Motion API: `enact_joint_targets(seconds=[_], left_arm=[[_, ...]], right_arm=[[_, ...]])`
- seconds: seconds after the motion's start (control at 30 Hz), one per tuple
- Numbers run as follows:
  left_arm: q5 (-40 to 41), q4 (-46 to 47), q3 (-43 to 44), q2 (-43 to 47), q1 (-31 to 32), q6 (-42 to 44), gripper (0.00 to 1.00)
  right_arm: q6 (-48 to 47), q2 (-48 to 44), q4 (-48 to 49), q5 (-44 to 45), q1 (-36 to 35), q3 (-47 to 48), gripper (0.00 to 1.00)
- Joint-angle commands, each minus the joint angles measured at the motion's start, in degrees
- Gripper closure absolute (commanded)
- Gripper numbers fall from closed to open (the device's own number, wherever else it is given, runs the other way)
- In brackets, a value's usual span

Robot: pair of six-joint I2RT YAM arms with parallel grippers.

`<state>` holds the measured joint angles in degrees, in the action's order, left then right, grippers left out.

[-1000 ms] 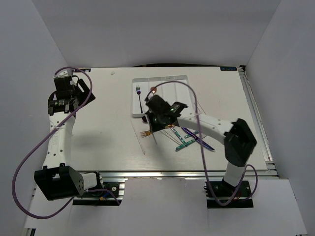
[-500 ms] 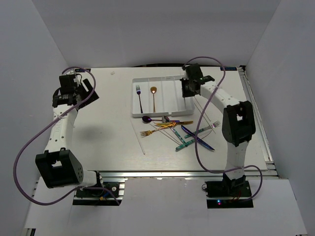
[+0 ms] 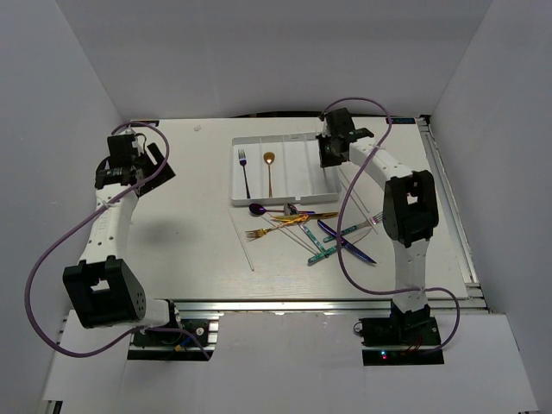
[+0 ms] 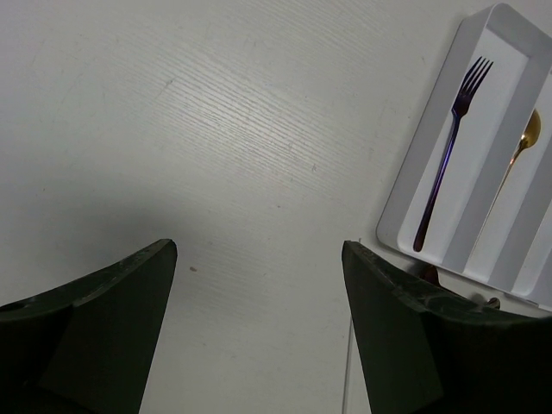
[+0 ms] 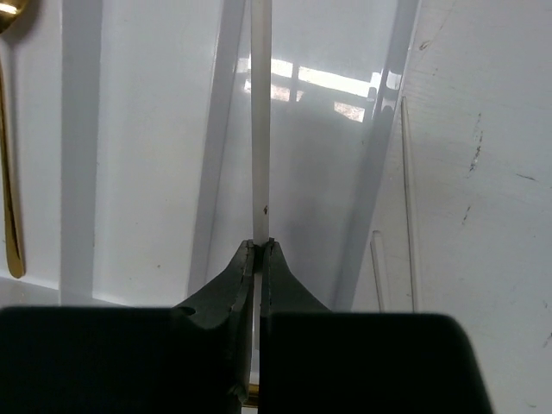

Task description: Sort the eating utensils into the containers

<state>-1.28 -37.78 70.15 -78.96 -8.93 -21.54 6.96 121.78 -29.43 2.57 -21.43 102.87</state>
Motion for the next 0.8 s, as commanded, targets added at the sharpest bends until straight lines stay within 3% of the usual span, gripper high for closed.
enact_joint_targets(seconds=[0.0, 0.23, 0.27, 0.37, 0.57, 0.77], left_arm=[[-0.3, 0.4, -0.1, 0.5, -0.3, -1.0, 0.11], [-0.3, 0.2, 0.3, -0.7, -0.3, -1.0, 0.09], [-0.1, 0.1, 0.4, -0.7, -0.4, -1.0, 0.08], [0.0, -0.1, 0.7, -0.7, -0.4, -1.0, 0.07], [0.5, -0.1, 0.6, 0.2, -0.4, -1.1, 0.07], [2.8, 0.3, -1.0, 1.7, -0.3, -2.1, 0.06]], right_arm=[[-0.1, 1.6, 0.7, -1.0, 0.4, 1.1, 1.00], [0.8, 5.6, 0.1, -1.8, 1.4, 1.4, 0.98], [1.2, 5.7, -0.2, -2.0, 1.5, 1.7, 0.85], [2.3, 5.1, -1.1, -2.0, 1.5, 2.4, 0.60], [3.4, -2.6, -3.6, -3.1, -1.5, 4.4, 0.59], [2.0, -13.8, -1.9, 1.9, -16.5, -3.4, 0.53]])
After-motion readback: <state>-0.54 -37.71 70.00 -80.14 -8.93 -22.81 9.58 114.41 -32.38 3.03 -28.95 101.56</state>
